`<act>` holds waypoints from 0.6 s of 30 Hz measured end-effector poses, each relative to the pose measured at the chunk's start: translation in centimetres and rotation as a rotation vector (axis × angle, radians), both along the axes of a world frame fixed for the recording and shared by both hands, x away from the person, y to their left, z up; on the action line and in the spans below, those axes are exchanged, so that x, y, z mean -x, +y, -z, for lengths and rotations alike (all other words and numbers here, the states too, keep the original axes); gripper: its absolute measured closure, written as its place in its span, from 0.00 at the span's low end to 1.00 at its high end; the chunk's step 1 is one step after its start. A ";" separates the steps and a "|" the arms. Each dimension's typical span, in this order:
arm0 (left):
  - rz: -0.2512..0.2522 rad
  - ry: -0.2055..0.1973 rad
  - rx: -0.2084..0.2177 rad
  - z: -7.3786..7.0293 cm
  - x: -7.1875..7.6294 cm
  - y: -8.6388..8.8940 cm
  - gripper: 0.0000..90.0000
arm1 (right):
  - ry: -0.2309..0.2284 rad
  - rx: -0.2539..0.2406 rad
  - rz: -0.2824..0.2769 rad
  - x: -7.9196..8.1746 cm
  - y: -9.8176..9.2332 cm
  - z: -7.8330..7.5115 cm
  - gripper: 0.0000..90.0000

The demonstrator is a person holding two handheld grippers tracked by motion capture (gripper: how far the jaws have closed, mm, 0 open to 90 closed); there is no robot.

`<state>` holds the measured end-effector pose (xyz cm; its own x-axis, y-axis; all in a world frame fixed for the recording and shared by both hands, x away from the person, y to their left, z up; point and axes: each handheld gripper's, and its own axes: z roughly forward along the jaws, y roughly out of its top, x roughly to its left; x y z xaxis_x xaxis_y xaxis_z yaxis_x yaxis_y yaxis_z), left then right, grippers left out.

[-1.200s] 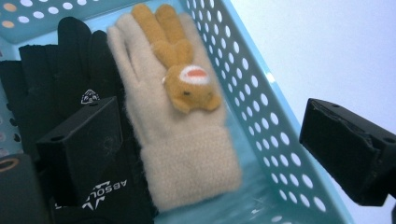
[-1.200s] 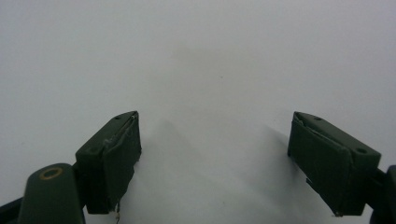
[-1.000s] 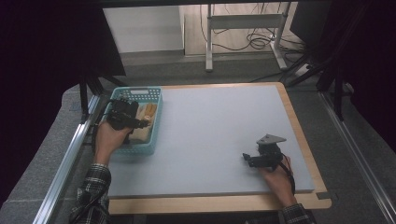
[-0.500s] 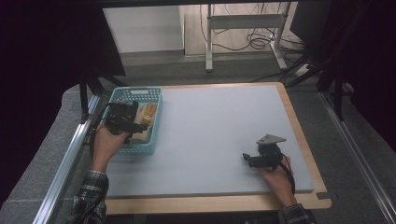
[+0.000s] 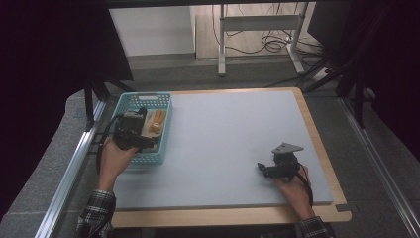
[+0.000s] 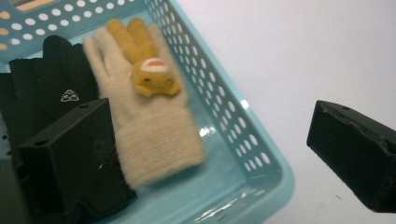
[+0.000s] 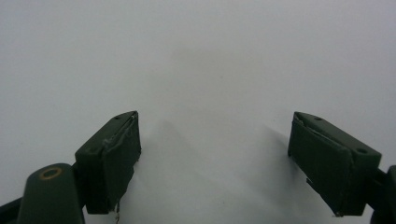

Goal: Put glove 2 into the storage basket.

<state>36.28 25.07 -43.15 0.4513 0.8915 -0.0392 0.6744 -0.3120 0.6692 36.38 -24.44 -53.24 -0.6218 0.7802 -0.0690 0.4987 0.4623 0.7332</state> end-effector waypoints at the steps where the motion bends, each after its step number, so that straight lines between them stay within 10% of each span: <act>1: 0.006 -0.005 0.004 0.0 0.1 -0.1 0.02 | 0.000 0.000 0.000 0.0 0.0 0.0 0.19; 18: 0.056 -0.049 0.017 0.1 1.9 -2.1 0.01 | -0.004 0.003 -0.001 0.0 0.0 0.0 0.19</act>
<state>34.40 22.98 -43.25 0.5019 0.8644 -0.0309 0.6227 -0.3363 0.7065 36.36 -24.43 -53.24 -0.6220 0.7795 -0.0735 0.4958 0.4649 0.7335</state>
